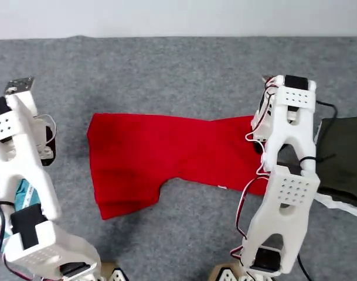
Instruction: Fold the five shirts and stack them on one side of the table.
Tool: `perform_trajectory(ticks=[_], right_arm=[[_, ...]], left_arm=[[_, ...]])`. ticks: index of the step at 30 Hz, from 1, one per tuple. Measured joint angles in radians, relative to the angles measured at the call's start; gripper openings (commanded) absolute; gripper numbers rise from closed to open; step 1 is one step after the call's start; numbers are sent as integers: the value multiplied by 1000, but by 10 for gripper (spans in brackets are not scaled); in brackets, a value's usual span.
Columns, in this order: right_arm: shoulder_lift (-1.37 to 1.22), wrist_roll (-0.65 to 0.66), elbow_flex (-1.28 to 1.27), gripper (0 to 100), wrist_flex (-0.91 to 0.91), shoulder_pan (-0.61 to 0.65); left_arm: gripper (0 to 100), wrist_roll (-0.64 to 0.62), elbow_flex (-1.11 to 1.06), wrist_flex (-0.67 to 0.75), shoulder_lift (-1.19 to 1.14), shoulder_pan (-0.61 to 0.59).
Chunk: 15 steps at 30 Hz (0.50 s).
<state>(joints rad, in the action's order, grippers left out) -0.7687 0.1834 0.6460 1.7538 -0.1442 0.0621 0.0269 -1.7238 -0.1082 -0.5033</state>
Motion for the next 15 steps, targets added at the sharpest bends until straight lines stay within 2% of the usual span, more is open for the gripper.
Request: perform_trajectory(ticks=[10, 15], right_arm=[[-91, -3, 0, 108, -37, 0], [-92, -3, 0, 6, -43, -3]], left_arm=[[6, 0, 0, 0, 0, 0], [6, 0, 0, 0, 0, 0]])
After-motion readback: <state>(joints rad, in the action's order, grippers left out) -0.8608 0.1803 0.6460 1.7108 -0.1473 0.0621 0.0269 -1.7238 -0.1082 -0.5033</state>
